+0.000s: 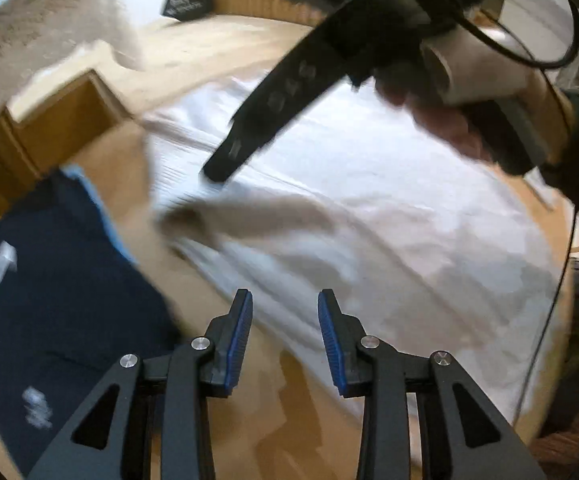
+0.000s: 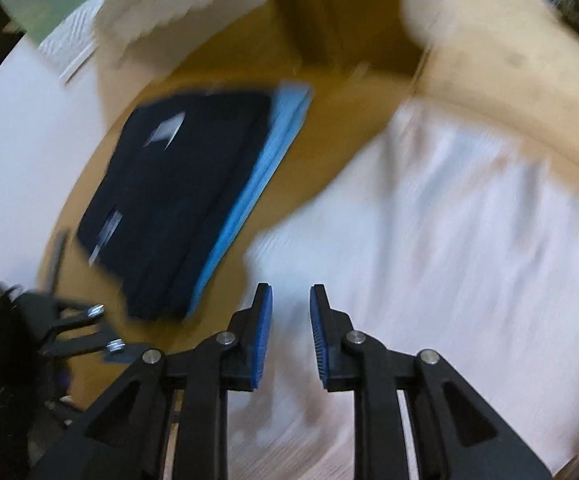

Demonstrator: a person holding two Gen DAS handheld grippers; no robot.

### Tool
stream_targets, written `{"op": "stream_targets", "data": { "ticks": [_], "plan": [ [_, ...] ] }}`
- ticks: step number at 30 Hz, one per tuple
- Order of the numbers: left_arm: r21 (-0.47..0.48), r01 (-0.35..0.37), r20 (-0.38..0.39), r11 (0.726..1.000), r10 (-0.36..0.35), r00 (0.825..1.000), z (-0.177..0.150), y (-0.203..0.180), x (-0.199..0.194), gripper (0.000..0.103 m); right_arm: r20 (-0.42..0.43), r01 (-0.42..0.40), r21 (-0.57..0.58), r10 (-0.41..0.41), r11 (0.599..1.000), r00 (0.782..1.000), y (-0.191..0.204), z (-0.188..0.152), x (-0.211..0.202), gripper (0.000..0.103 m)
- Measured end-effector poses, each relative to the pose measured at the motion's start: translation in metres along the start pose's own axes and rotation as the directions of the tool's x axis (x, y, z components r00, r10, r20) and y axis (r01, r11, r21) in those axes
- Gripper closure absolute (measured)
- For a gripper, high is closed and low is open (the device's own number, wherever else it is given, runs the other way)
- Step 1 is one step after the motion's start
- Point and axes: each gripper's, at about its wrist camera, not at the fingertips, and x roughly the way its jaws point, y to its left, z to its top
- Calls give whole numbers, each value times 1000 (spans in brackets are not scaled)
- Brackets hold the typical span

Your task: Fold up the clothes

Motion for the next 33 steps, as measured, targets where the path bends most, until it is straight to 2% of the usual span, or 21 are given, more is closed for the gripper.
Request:
{"op": "stream_targets", "data": {
  "ticks": [2,5,7,11,17,19,20,24,29,33],
  "plan": [
    [-4,41,-22,999,-41,999,-15,-13,-2,70,-67,-12,-2,12,1000,998,5,-10,15,83],
    [-10,83,-38,996,-83,996,-45,-35,-15,70,-115,21,-42,-25,999,993,25,-22,28,83],
    [-2,104,-54,995,-104,993,-65,-53,-25,70,-127,50,-65,-58,997,990,36,-26,30,83],
    [16,145,-73,989,-144,987,-93,-81,-31,70,-136,170,-90,-181,981,974,45,-34,31,83],
    [79,208,-123,975,-198,972,-110,-110,-24,70,-160,214,-69,-222,974,962,40,-45,29,83],
    [86,208,-128,974,-196,972,-115,-114,-23,70,-159,200,-46,-205,979,966,35,-45,26,83],
    [86,212,-124,973,-201,972,-117,-115,-25,64,-157,190,-32,-193,981,969,32,-45,24,83],
    [87,218,-120,972,-207,971,-126,-117,-30,64,-176,146,40,-137,988,975,16,-48,22,83],
    [90,212,-122,973,-201,972,-133,-120,-33,64,-145,138,93,-123,986,982,-3,-50,10,83],
    [107,132,-51,985,-127,991,-112,-104,-46,64,-160,179,61,-167,982,973,-8,-53,14,83]
  ]
}}
